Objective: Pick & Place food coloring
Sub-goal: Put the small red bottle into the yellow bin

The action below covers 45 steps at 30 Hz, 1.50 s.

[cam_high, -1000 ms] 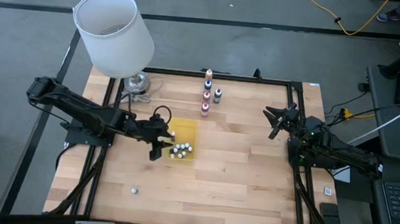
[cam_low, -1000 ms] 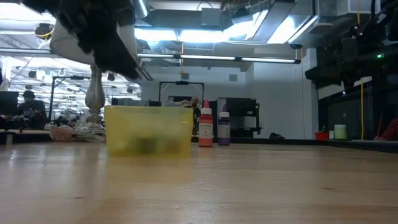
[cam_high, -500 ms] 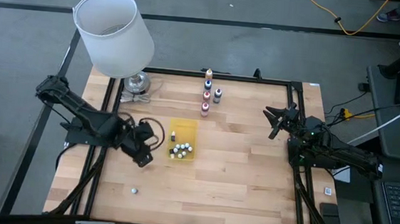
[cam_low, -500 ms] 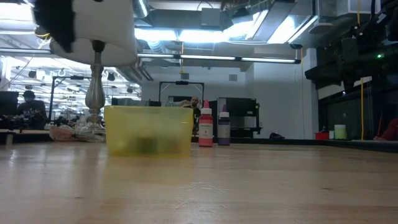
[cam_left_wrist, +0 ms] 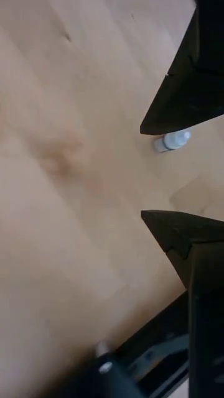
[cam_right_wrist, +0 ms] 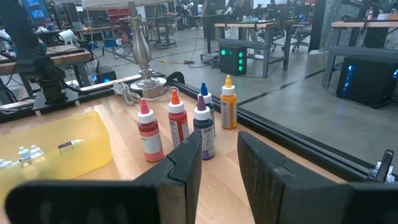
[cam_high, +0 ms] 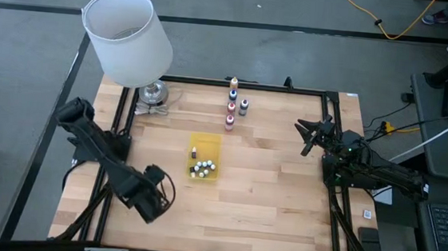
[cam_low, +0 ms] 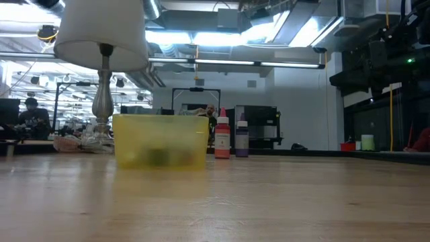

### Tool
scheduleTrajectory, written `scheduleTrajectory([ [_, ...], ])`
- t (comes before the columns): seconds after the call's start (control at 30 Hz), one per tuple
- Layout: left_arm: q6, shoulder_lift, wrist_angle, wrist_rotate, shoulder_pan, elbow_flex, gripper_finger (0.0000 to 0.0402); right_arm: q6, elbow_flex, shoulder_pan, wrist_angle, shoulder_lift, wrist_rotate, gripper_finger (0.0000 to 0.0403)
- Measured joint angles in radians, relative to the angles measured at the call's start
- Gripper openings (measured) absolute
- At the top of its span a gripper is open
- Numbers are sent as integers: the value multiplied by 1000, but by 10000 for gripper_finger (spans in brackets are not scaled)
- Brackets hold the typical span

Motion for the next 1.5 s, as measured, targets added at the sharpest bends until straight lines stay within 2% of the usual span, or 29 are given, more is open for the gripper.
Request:
scheduleTrajectory([
  [0.4, -97, 152, 200, 55, -62, 0, 201, 0, 0, 0, 0, 0, 0, 106],
  [0.77, -104, 232, 238, 93, -90, 0, 198, 0, 0, 0, 0, 0, 0, 106],
  [1.07, -95, 251, 254, 116, -91, -11, 190, 0, 0, 0, 0, 0, 0, 106],
  [1.23, -93, 251, 250, 134, -91, -11, 168, 0, 0, 0, 0, 0, 0, 106],
  [1.5, -82, 251, 250, 144, -91, -11, 104, 0, 0, 0, 0, 0, 0, 106],
])
